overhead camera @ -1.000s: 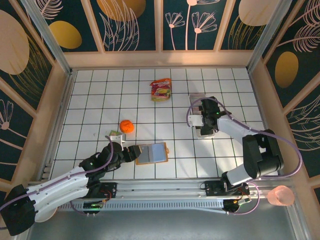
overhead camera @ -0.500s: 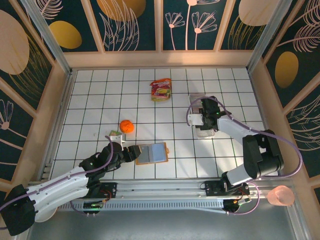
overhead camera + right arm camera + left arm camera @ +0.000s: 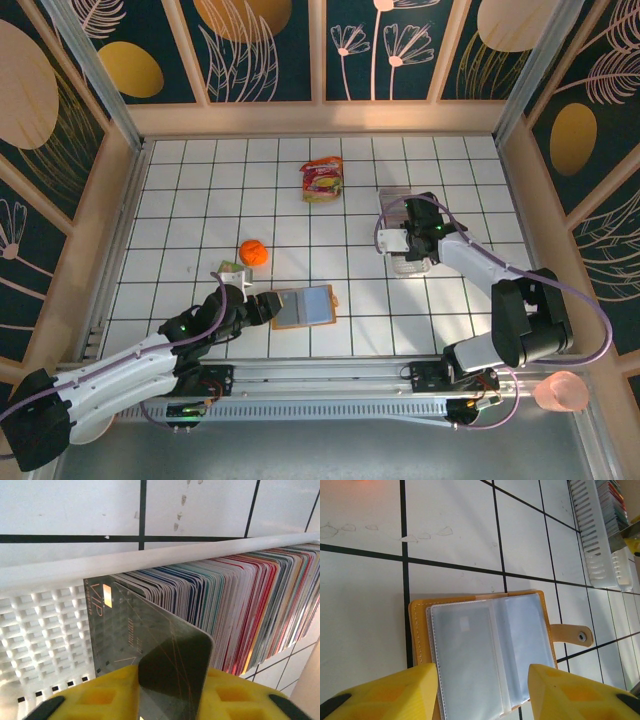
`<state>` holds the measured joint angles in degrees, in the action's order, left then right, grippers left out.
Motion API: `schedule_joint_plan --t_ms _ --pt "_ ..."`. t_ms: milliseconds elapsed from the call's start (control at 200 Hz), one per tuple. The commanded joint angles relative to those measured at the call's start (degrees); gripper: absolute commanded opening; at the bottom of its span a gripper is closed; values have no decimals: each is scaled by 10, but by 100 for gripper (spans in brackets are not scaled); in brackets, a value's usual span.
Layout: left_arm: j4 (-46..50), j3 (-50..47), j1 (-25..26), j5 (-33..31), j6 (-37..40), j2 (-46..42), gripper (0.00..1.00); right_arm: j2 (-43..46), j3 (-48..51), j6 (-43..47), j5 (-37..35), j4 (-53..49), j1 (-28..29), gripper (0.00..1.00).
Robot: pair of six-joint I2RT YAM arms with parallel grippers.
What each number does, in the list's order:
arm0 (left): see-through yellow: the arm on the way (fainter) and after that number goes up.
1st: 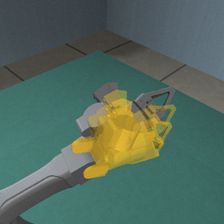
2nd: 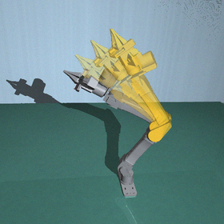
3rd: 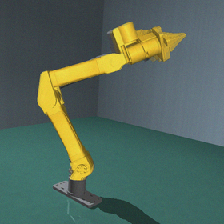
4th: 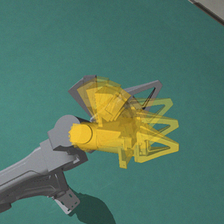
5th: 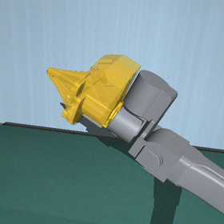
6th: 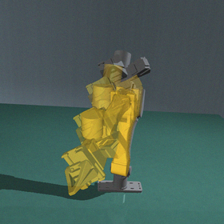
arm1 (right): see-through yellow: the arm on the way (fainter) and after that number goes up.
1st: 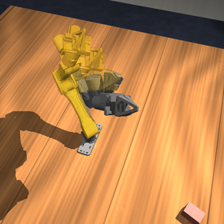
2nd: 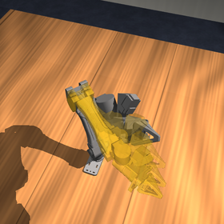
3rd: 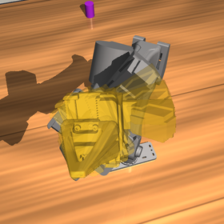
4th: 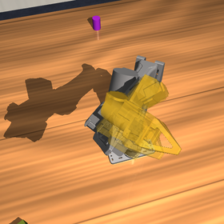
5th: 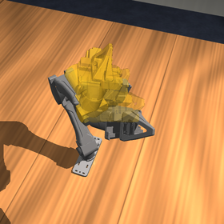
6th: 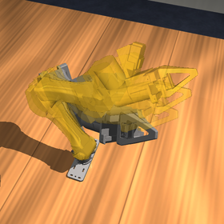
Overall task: Put the credit cards into the card holder
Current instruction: Pick up the credit card from the storage box.
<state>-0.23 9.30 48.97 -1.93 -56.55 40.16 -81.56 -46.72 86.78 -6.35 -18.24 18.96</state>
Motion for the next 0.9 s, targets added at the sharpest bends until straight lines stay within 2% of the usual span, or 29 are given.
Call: schedule_joint_plan --t_ms 0,70,135,180,390,581,896 --pt "-12 -7 2 5 -7 -3 50 4 -6 4 -10 17 1 24" --pt "-13 -7 2 5 -7 -2 50 6 -8 4 -10 14 1 18" --pt "-14 -7 2 5 -7 -1 49 7 -8 4 -10 13 1 17" --pt "-16 -7 2 6 -8 -1 49 9 -8 4 -11 12 1 12" --pt "-16 -6 2 9 -7 2 49 17 -9 4 -13 6 1 9" --pt "-15 -7 2 11 -8 0 48 30 -24 -1 -2 -39 2 0" --pt "-15 -5 2 3 -7 -4 48 158 -19 -8 75 -168 21 0"
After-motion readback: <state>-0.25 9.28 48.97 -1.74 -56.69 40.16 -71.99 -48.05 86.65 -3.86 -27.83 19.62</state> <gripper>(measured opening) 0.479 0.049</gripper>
